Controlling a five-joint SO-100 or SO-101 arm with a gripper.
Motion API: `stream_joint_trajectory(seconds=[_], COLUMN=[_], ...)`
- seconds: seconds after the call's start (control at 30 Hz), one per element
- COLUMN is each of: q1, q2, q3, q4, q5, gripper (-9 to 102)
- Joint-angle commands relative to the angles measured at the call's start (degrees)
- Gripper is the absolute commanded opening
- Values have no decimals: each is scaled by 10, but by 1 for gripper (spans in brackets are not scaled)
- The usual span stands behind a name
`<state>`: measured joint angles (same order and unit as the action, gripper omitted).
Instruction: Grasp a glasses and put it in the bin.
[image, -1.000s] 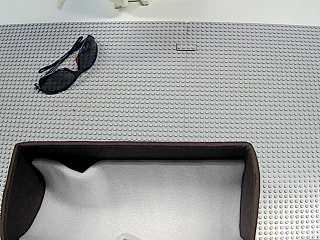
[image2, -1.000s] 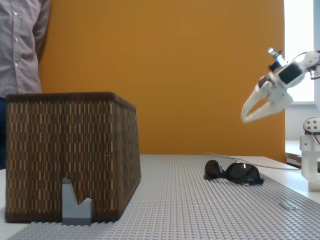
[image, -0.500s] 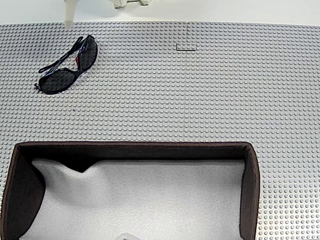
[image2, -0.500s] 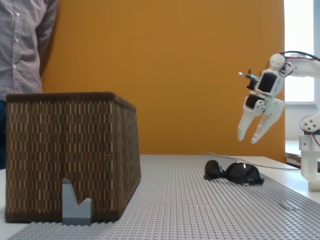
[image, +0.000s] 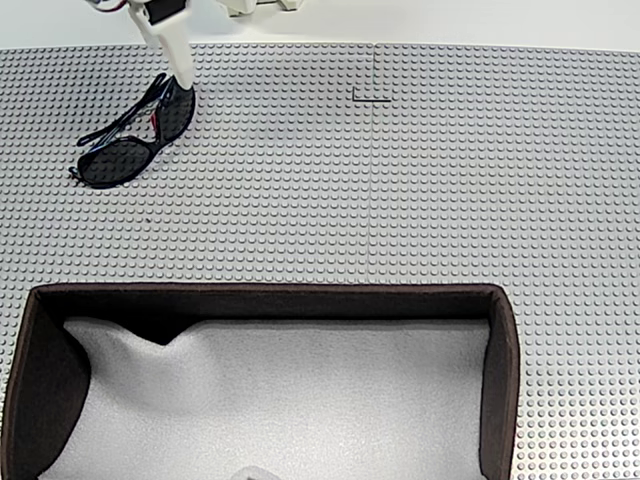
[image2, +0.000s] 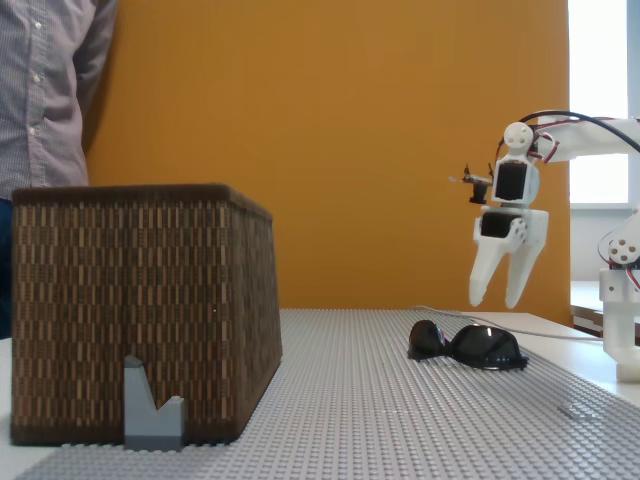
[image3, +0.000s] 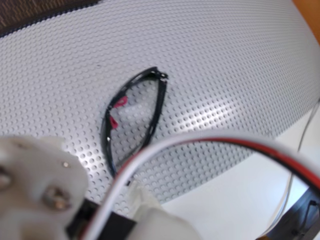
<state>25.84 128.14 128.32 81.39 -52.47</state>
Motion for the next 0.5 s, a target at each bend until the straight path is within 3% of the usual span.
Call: stream_joint_trajectory(seconds=[0.0,0.33,0.47], q1=[6,4,-6], q2=[-11,-54,-84], q3=[-18,-2,-8], q4=[-13,-65,-69], q5=[-3,8,32], gripper=[35,34,22])
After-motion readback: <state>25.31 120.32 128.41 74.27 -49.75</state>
